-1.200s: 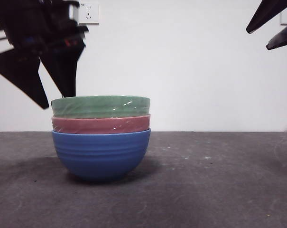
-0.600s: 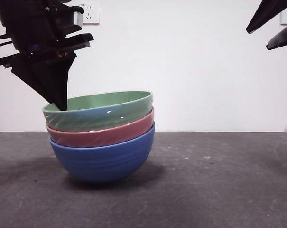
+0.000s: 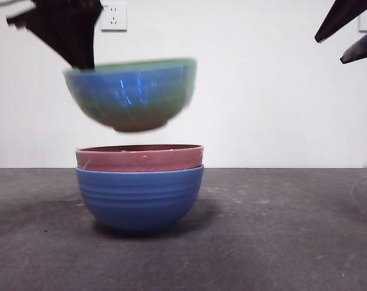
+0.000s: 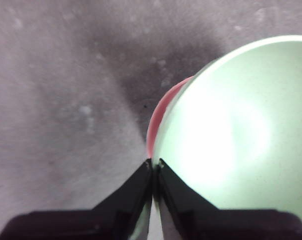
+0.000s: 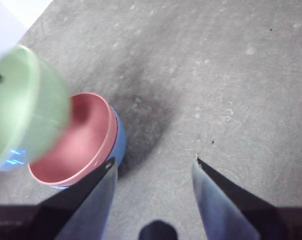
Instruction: Pick up the green bowl on the top,put the green bowl on the left,pick up the red bowl in the middle,put the red bowl on the right
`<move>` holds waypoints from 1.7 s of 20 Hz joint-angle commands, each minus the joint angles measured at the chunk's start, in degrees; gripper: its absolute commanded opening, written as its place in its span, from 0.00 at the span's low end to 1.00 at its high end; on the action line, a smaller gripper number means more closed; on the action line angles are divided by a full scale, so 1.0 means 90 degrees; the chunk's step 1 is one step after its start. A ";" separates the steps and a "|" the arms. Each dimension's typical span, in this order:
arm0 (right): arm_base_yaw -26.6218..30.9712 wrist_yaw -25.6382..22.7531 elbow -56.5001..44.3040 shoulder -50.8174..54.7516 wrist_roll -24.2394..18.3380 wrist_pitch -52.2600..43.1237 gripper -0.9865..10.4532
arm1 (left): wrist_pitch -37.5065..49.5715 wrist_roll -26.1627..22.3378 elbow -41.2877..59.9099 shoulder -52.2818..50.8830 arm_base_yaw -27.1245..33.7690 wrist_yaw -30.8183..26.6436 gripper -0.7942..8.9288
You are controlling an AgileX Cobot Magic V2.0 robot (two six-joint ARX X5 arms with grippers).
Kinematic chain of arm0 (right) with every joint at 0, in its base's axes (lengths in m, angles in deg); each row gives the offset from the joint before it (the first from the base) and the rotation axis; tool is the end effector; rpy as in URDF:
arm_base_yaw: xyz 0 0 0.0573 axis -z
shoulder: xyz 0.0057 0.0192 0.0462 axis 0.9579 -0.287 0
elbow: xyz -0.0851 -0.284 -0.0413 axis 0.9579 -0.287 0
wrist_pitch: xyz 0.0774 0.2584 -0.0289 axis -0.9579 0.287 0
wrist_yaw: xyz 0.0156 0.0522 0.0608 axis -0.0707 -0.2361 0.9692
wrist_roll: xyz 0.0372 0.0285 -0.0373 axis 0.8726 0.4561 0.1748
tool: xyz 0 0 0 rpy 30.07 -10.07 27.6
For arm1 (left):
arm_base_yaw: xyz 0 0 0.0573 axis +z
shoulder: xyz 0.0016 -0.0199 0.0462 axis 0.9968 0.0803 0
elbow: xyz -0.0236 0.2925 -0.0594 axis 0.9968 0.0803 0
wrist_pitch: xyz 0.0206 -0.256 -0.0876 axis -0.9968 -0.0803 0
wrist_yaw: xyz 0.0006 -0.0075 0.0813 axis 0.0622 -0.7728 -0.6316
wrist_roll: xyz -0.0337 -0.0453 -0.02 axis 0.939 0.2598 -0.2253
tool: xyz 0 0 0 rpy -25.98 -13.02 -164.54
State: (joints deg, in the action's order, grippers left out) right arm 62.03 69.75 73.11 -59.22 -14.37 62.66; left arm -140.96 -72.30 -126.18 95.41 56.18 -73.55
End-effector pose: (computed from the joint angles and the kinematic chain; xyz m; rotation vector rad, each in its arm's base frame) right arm 0.1797 0.0527 0.3154 0.1633 0.6372 0.5831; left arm 0.2692 -0.1503 0.3656 0.2166 1.0228 -0.4265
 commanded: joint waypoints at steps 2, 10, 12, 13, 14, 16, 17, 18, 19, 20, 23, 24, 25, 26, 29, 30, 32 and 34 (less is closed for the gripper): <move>-0.0019 0.0007 0.0019 -0.0010 -0.0005 -0.0049 0.31 | -0.0670 -0.0257 -0.0294 -0.0556 0.0153 -0.0529 0.07; -0.0019 0.0010 0.0019 -0.0007 -0.0005 -0.0046 0.31 | -0.1413 0.0146 0.1200 -0.2730 0.0865 -0.0432 0.07; -0.0019 0.0010 0.0019 -0.0007 -0.0005 -0.0051 0.30 | -0.1353 0.0325 0.1950 -0.3126 0.0969 -0.0189 0.07; -0.0019 0.0007 0.0019 -0.0007 -0.0005 -0.0056 0.30 | -0.1311 0.0362 0.2164 -0.3206 0.0976 -0.0165 0.07; -0.0019 0.0007 0.0019 -0.0007 -0.0005 -0.0056 0.30 | -0.1241 0.0423 0.2399 -0.3264 0.0979 -0.0126 0.07; -0.0019 0.0010 0.0019 -0.0007 -0.0005 -0.0058 0.30 | -0.1042 0.0549 0.2820 -0.3286 0.0976 -0.0087 0.07; -0.0019 0.0007 0.0019 -0.0007 -0.0005 -0.0061 0.30 | -0.0925 0.0583 0.3036 -0.3274 0.0976 -0.0090 0.07; -0.0019 0.0007 0.0019 -0.0007 -0.0005 -0.0063 0.30 | -0.0763 0.0602 0.3257 -0.3247 0.0979 -0.0090 0.07; -0.0019 0.0007 0.0019 -0.0007 -0.0005 -0.0070 0.30 | -0.0614 0.0617 0.3436 -0.3213 0.0981 -0.0085 0.07; -0.0019 0.0007 0.0019 -0.0007 -0.0005 -0.0075 0.30 | -0.0457 0.0619 0.3628 -0.3174 0.0986 -0.0090 0.07; -0.0022 0.0010 0.0019 -0.0007 -0.0005 -0.0087 0.30 | -0.0010 0.0619 0.4058 -0.3021 0.1037 -0.0087 0.07; -0.0022 0.0012 0.0019 -0.0010 -0.0005 -0.0087 0.30 | 0.0141 0.0614 0.4199 -0.2939 0.1066 -0.0066 0.07; -0.0022 0.0027 0.0019 -0.0010 -0.0005 -0.0090 0.30 | 0.0240 0.0610 0.4284 -0.2854 0.1086 -0.0041 0.07; -0.0022 0.0032 0.0019 -0.0010 -0.0002 -0.0090 0.30 | 0.0325 0.0571 0.4374 -0.2759 0.1110 0.0010 0.07; -0.0056 0.0029 0.0019 -0.0010 -0.0002 -0.0107 0.30 | 0.0563 0.0464 0.4498 -0.2433 0.1192 0.0126 0.07; -0.0083 0.0032 0.0019 -0.0010 -0.0002 -0.0134 0.31 | 0.0692 0.0442 0.4498 -0.2266 0.1226 0.0134 0.07; -0.0165 0.0036 0.0022 -0.0010 0.0000 -0.0231 0.31 | 0.0894 0.0444 0.4498 -0.2028 0.1248 0.0112 0.08; -0.0325 0.0032 0.0109 -0.0068 0.0000 -0.0294 0.32 | 0.0806 0.0447 0.4493 -0.1984 0.1256 0.0039 0.15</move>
State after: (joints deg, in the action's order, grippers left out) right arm 59.26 69.82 73.59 -59.63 -14.37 60.58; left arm -133.77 -68.02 -86.58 76.72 67.33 -72.87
